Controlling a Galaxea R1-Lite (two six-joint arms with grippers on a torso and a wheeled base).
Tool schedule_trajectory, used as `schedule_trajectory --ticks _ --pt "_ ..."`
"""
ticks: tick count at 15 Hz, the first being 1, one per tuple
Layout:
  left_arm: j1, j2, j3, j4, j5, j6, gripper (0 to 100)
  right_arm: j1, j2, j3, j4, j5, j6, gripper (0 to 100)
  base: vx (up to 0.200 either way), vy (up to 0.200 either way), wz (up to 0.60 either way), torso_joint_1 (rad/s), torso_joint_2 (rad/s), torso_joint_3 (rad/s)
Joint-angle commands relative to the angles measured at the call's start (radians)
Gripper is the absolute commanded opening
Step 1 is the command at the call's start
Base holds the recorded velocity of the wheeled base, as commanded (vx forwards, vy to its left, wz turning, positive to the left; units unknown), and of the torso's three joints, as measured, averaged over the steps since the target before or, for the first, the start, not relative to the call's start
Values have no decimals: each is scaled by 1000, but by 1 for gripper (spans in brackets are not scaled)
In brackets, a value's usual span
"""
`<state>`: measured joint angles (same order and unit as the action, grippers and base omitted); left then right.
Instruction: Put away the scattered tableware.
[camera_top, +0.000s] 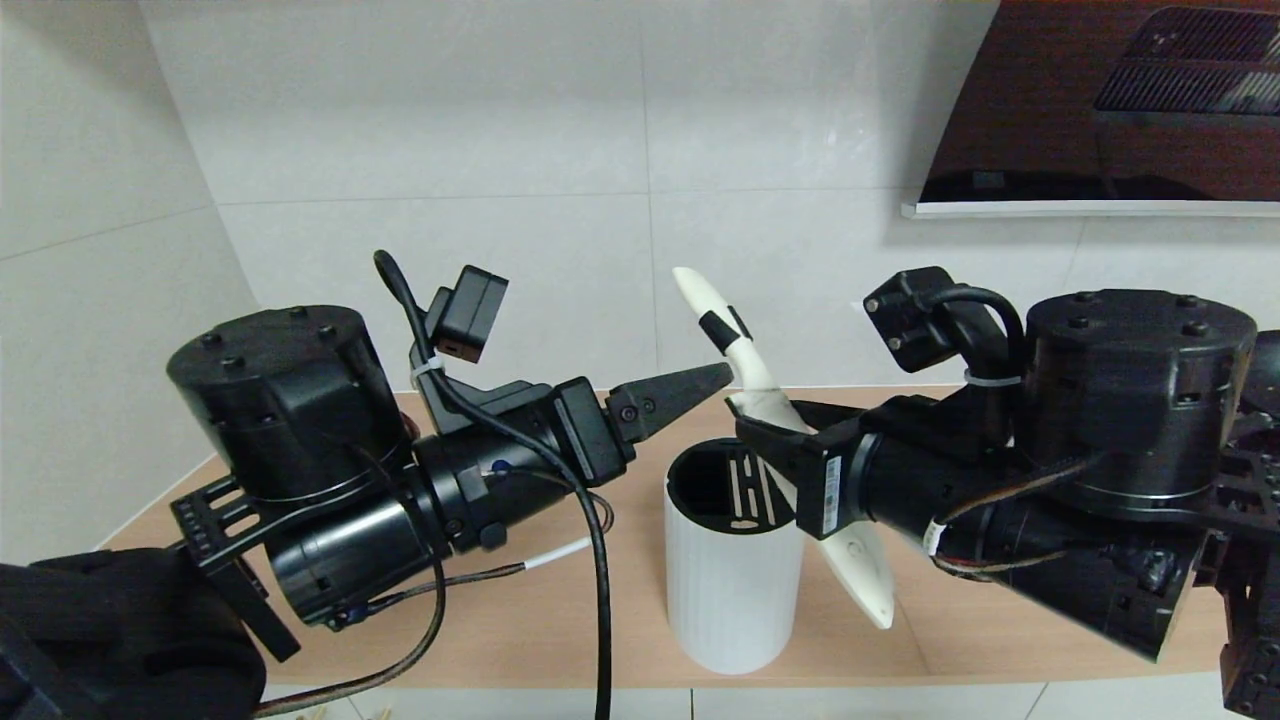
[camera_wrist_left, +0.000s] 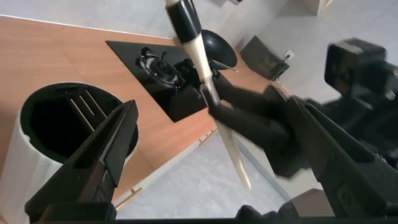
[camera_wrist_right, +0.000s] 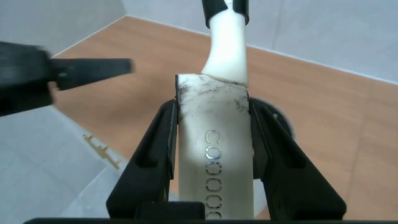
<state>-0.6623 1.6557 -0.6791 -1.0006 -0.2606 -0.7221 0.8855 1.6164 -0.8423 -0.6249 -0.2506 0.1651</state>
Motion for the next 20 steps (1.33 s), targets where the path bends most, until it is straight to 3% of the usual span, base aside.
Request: schedule_trajectory --ticks 1,4,6,15,16,20 --pt "0 1 0 -12 1 0 100 39 5 6 -1 1 2 0 0 0 0 0 0 0" --pt "0 4 -5 -19 9 -2 100 70 0 19 -1 1 8 0 0 0 0 0 0 0" --pt "1 9 -11 -19 29 -20 100 90 -7 31 1 5 7 0 0 0 0 0 0 0" --pt "4 24 -10 -30 29 -19 100 130 -12 46 1 5 4 0 0 0 0 0 0 0" --pt "4 24 -10 -30 29 -19 0 130 -12 49 1 5 4 0 0 0 0 0 0 0" --pt "4 24 -11 -32 29 -17 0 131 -16 51 1 7 2 0 0 0 0 0 0 0"
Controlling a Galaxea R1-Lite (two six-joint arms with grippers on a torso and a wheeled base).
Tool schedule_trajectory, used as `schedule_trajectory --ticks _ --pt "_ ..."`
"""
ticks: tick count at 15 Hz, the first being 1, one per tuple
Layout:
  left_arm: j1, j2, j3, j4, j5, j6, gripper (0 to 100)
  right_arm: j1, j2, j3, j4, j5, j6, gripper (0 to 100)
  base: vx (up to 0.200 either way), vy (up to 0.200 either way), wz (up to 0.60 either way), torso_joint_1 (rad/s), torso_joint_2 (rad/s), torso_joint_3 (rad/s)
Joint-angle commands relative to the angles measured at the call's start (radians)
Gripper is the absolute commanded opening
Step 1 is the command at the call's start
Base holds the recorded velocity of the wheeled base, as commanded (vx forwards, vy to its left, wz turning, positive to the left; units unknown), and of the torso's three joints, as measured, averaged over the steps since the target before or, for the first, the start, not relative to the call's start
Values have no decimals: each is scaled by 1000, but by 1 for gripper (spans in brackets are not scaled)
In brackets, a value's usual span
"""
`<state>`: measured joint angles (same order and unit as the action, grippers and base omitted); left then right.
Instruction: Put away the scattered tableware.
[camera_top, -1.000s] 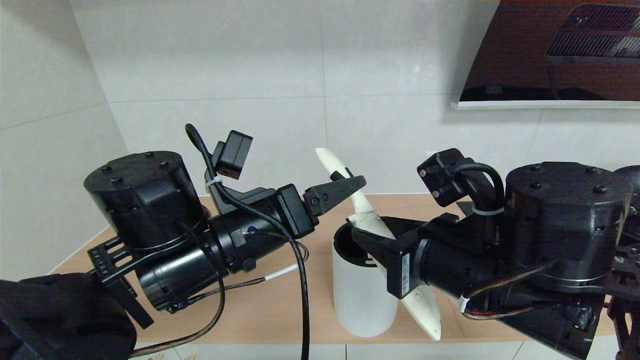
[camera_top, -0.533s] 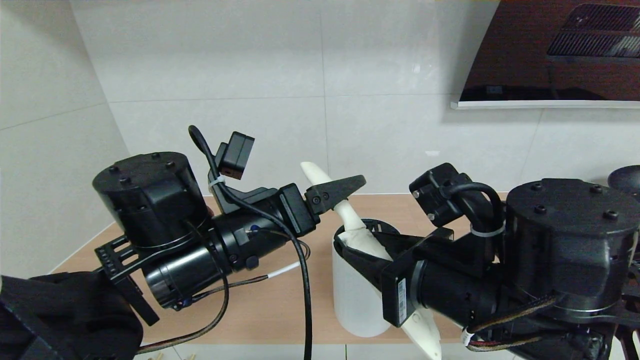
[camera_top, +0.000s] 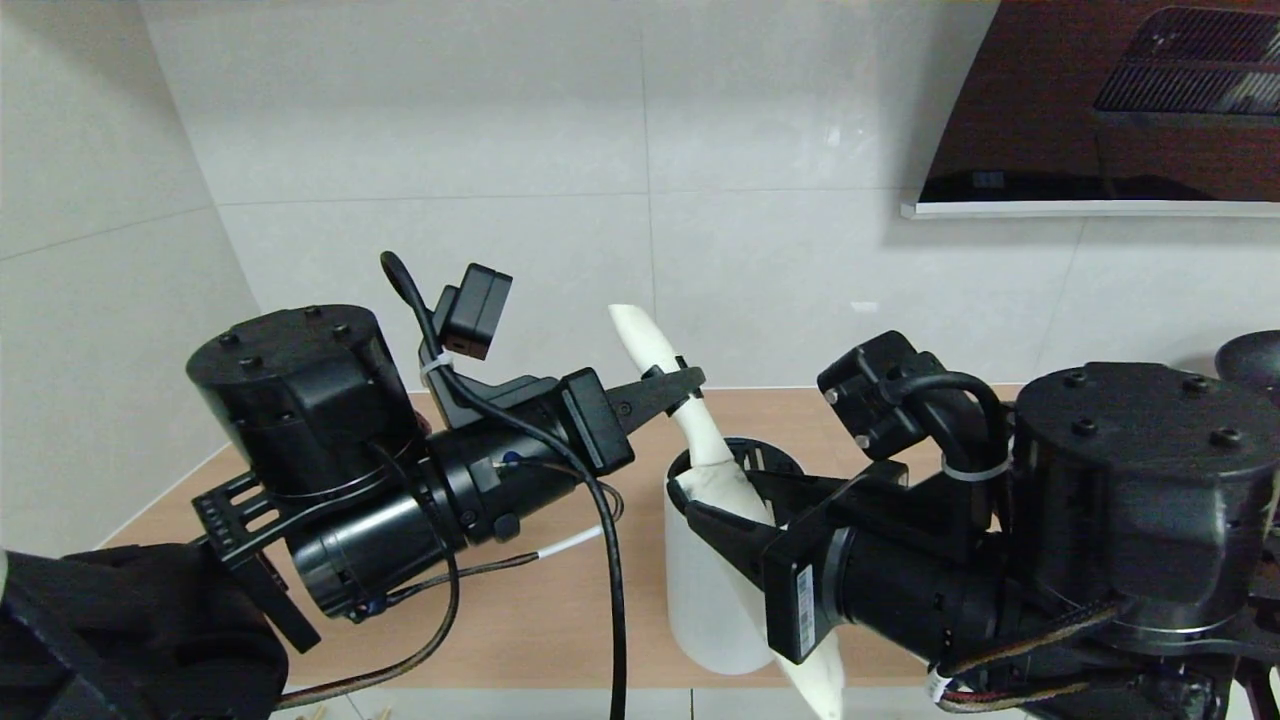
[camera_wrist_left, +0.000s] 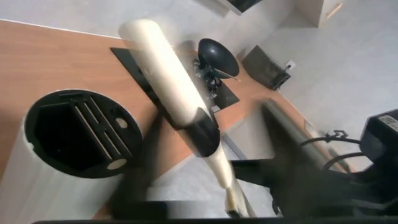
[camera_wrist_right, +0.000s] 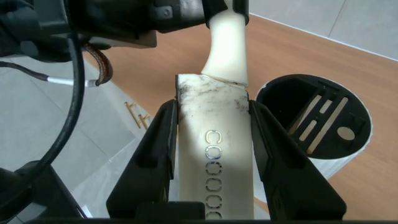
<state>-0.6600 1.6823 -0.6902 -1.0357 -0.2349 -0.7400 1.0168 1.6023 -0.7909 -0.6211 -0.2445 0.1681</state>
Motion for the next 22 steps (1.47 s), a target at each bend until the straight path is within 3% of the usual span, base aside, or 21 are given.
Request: schedule_trajectory --ticks 1,7,8,13,16,19,20,22 --pt "2 -3 0 5 2 1 0 0 -2 -1 -3 1 1 0 0 0 0 0 0 0" --pt "2 -4 1 -17 9 2 0 -1 -4 -2 -3 -1 2 0 0 0 0 0 0 0" --pt "2 -4 1 -21 9 2 0 -1 -2 -2 -3 -1 2 100 0 0 0 0 0 0" --pt "2 -16 -20 -13 31 4 0 -1 -15 -2 -5 -1 4 100 0 0 0 0 0 0" --pt "5 -39 -60 48 69 5 0 -24 -82 -7 -2 2 2 100 0 0 0 0 0 0" --pt "20 -79 -123 166 132 27 0 -178 -176 -5 41 5 -10 100 0 0 0 0 0 0" --pt "22 -87 -157 214 220 76 0 -294 -243 5 95 28 -12 100 0 0 0 0 0 0" --pt "22 -85 -192 266 322 151 0 -452 -300 33 147 126 -13 100 0 0 0 0 0 0"
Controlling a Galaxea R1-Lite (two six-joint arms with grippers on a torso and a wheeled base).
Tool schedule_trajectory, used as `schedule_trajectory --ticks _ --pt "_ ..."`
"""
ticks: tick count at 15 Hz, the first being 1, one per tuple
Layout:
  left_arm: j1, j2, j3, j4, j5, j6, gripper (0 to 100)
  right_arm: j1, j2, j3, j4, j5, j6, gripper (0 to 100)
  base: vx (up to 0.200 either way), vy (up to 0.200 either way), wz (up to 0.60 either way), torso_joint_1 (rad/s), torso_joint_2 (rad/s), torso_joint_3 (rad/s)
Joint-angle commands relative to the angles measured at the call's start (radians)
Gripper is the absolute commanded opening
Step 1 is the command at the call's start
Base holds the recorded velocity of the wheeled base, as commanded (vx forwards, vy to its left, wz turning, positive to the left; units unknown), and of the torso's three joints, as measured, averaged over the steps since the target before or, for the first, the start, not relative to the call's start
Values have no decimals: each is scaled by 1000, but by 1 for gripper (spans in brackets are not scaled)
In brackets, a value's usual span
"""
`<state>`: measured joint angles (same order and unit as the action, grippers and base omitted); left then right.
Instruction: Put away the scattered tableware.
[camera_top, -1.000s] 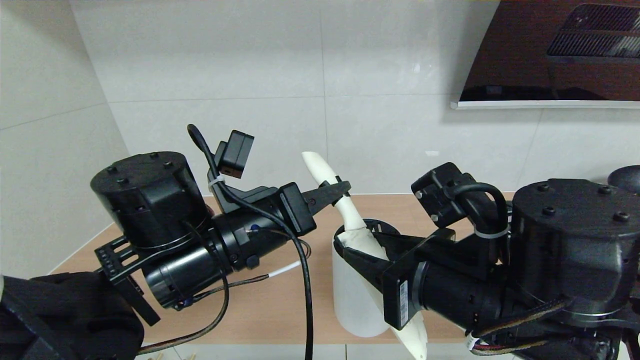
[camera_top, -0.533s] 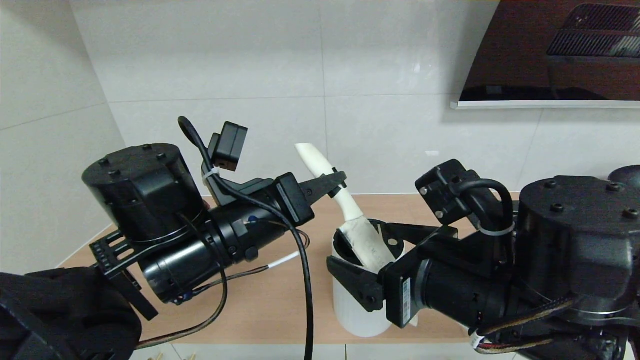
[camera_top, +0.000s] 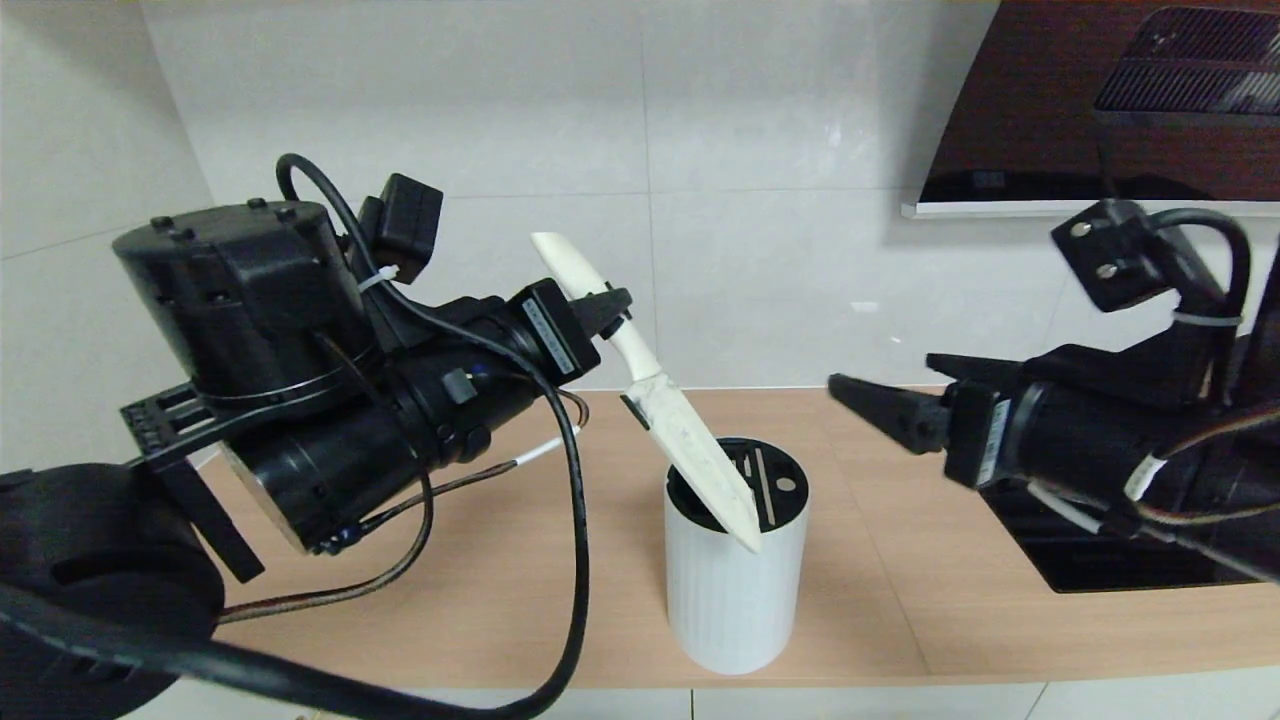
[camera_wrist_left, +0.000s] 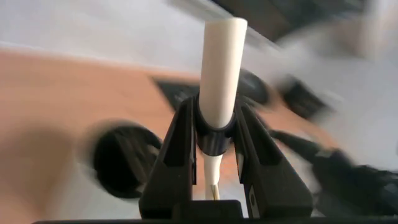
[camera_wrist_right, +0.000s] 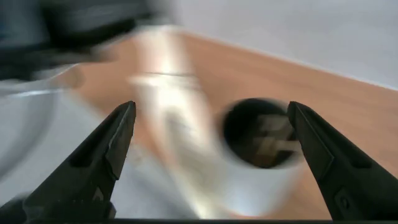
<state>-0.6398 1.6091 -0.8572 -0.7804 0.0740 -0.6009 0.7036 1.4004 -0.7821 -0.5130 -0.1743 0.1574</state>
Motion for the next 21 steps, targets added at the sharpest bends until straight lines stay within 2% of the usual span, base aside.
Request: schedule_trajectory --ticks 1,3,5,8,9,10,11,12,15,18,20,21 --pt "2 -11 -37 23 43 32 0 -191 -106 49 47 84 -1 100 0 0 0 0 0 0" --pt "-3 -9 -68 43 92 69 0 -243 -104 81 45 85 1 100 0 0 0 0 0 0" --pt "-8 -5 -86 69 124 108 0 -256 -97 76 45 82 -1 100 0 0 0 0 0 0" --pt "-4 25 -197 144 136 231 0 -256 -77 70 45 79 -4 100 0 0 0 0 0 0" --pt "-6 60 -267 191 155 300 0 -256 -75 69 45 78 -6 100 0 0 0 0 0 0" --pt "-9 77 -295 204 162 316 0 -256 -75 69 45 78 -6 100 0 0 0 0 0 0" --pt "-34 138 -387 242 217 343 0 -256 -80 69 45 71 -6 100 0 0 0 0 0 0" --pt "-57 172 -430 256 277 343 0 -254 -84 69 45 58 -12 100 0 0 0 0 0 0" --pt "-123 261 -434 224 423 337 0 -251 -92 72 42 22 -53 100 0 0 0 0 0 0" --pt "-133 275 -418 164 425 342 0 -246 -90 72 44 22 -53 100 0 0 0 0 0 0" --pt "-133 264 -350 127 415 381 0 -245 -81 73 44 24 -53 100 0 0 0 0 0 0" --pt "-133 268 -329 75 397 401 0 -245 -78 75 44 24 -53 100 0 0 0 0 0 0"
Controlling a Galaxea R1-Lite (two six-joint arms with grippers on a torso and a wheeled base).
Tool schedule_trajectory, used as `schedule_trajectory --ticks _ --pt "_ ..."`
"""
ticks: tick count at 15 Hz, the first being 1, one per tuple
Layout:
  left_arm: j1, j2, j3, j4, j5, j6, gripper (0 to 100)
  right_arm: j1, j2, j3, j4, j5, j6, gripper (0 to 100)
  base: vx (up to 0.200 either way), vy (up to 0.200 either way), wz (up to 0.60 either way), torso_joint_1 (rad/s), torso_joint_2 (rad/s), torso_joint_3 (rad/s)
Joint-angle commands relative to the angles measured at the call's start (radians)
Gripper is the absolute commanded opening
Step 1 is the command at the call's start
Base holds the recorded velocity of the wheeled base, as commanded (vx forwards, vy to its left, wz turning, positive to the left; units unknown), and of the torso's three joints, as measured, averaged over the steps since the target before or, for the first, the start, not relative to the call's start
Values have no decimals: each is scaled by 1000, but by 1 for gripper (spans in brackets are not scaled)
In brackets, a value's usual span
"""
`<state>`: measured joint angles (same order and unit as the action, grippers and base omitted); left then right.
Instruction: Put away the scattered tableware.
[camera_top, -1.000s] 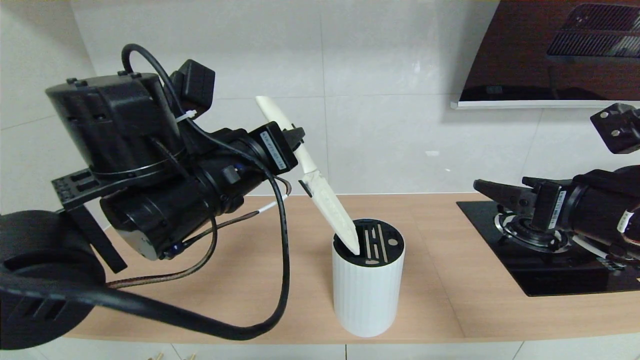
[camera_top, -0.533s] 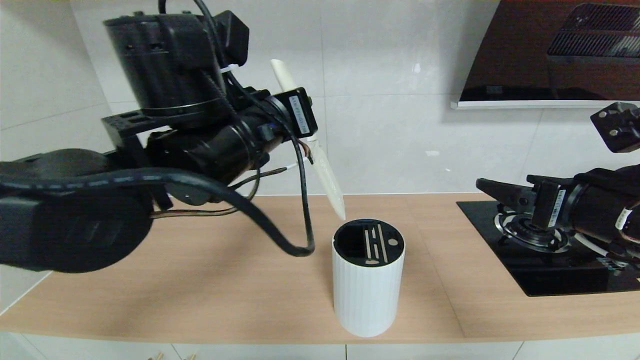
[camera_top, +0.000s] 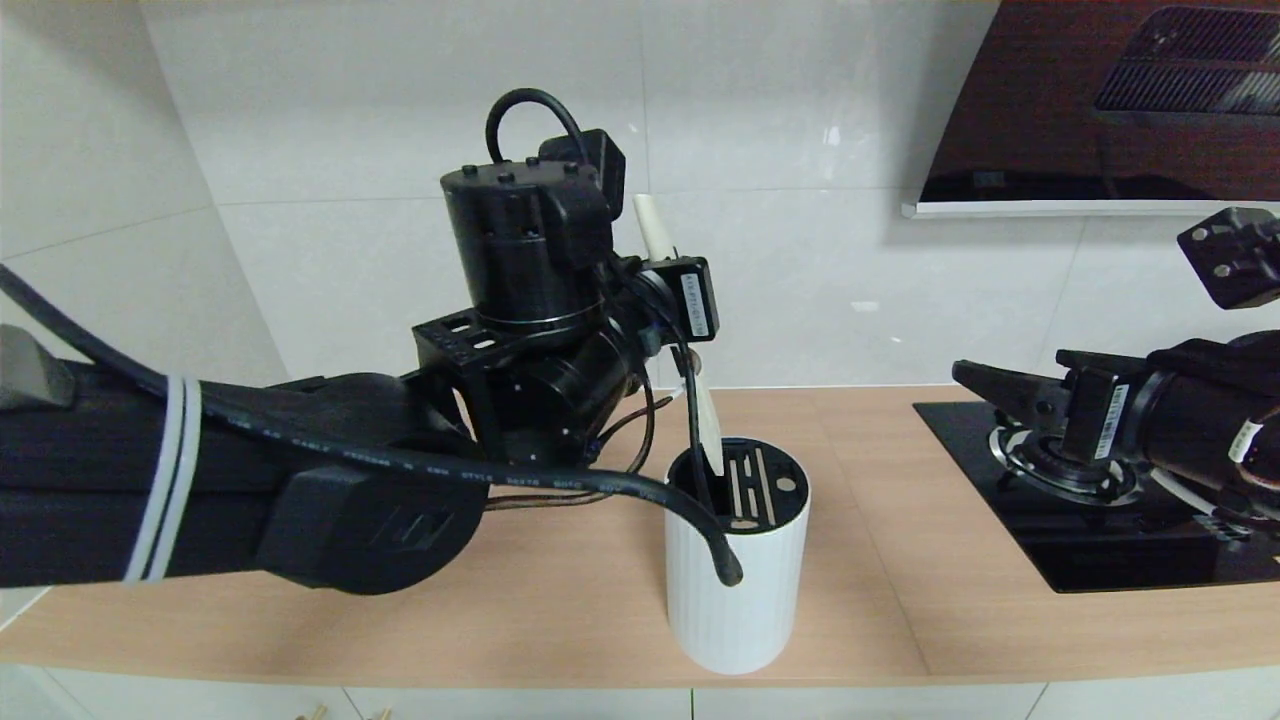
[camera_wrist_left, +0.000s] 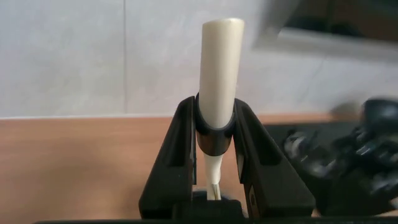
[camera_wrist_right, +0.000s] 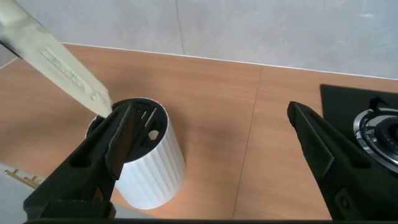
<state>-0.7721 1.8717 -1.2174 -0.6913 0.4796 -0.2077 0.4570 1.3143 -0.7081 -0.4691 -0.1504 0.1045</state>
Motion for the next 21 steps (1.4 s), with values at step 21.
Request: schedule_trajectory --ticks 21 --pt "-53 152 92 -88 -15 54 0 2 33 12 1 5 1 100 0 0 0 0 0 0"
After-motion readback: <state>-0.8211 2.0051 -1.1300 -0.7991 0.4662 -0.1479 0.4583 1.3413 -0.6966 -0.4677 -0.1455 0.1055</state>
